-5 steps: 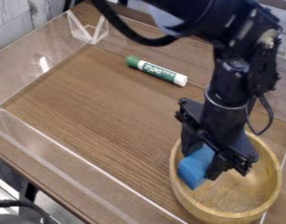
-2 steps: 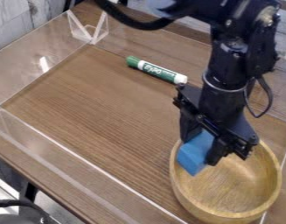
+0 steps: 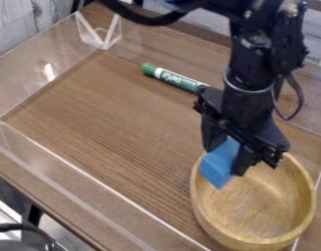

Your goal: Remove the blue block from inside the brown bowl and put it on the table

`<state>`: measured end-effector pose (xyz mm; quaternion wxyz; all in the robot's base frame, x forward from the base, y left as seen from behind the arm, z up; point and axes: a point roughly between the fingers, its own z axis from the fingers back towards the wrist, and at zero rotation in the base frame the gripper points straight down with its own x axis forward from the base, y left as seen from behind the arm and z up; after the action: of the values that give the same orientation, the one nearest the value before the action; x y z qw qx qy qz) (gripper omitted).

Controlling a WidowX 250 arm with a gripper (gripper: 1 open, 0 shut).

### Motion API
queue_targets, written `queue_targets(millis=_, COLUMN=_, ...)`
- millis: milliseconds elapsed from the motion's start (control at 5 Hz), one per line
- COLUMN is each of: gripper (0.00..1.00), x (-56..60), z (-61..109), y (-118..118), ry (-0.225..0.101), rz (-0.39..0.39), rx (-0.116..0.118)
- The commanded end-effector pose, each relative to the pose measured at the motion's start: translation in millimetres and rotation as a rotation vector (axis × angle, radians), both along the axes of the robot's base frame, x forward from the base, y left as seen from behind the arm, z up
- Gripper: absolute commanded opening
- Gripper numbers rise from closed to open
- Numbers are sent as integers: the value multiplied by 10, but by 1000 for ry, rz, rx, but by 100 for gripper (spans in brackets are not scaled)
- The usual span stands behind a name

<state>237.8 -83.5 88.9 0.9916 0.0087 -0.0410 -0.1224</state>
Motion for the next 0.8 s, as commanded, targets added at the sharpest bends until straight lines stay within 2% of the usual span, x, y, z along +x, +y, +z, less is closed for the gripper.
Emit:
queue_targets(millis=0, gripper=0, x=53, z=162, y=32, ry=-64, rz=13, rx=-23)
queue_targets(millis=600, gripper=0, x=53, z=185, y=97, ry=-81, rz=37, rx=-22)
